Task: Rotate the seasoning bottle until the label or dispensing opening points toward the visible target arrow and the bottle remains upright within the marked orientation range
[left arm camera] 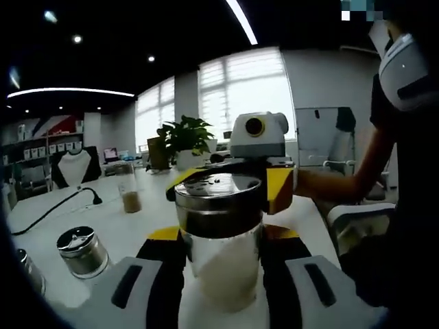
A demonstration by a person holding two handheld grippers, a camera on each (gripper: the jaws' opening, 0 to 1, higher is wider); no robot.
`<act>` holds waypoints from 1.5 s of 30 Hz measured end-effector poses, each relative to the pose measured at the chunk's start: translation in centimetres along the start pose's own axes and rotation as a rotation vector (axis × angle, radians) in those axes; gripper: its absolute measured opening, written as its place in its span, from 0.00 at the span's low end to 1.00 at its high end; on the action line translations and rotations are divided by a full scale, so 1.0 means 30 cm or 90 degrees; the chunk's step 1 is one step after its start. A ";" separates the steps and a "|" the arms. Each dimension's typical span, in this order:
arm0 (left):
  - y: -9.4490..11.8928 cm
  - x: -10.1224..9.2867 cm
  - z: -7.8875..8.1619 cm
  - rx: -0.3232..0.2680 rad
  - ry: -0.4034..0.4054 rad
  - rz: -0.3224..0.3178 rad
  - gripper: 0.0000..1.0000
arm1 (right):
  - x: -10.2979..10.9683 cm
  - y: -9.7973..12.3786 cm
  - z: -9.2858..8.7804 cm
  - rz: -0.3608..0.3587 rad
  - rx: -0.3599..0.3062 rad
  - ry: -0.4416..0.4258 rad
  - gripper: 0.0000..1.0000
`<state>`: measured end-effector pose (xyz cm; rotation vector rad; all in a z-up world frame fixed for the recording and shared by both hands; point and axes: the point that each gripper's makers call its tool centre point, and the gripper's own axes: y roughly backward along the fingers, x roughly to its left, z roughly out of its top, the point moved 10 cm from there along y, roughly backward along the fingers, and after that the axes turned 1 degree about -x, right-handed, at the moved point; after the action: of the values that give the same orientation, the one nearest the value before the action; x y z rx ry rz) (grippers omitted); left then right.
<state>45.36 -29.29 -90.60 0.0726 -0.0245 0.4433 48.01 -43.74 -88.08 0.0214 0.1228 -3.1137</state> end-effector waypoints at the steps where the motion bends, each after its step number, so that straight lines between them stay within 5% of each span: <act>1: 0.000 0.000 -0.001 -0.003 0.002 0.002 0.45 | 0.000 0.000 0.001 -0.002 0.001 0.001 0.37; 11: -0.005 -0.014 0.002 -0.008 0.003 0.075 0.45 | 0.013 0.019 0.002 -0.058 0.002 0.004 0.37; 16: -0.010 -0.010 -0.005 -0.025 0.014 0.131 0.44 | 0.014 0.035 -0.004 -0.127 -0.006 -0.009 0.39; 23: -0.043 -0.027 -0.014 -0.044 0.018 0.245 0.44 | 0.015 0.056 0.001 -0.199 0.013 0.002 0.40; 27: -0.057 -0.046 -0.017 -0.045 0.017 0.354 0.44 | 0.028 0.049 -0.008 -0.231 0.039 0.023 0.38; 32: -0.072 -0.060 -0.024 -0.056 0.019 0.402 0.44 | 0.029 0.055 -0.008 -0.278 0.030 0.025 0.36; 45: -0.081 -0.068 -0.025 -0.058 0.018 0.442 0.44 | 0.073 -0.004 -0.005 -0.382 0.026 0.063 0.34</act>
<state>44.58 -32.30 -91.57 -0.0357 -0.0415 1.1365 45.81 -43.67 -88.26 0.1698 0.0792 -3.7154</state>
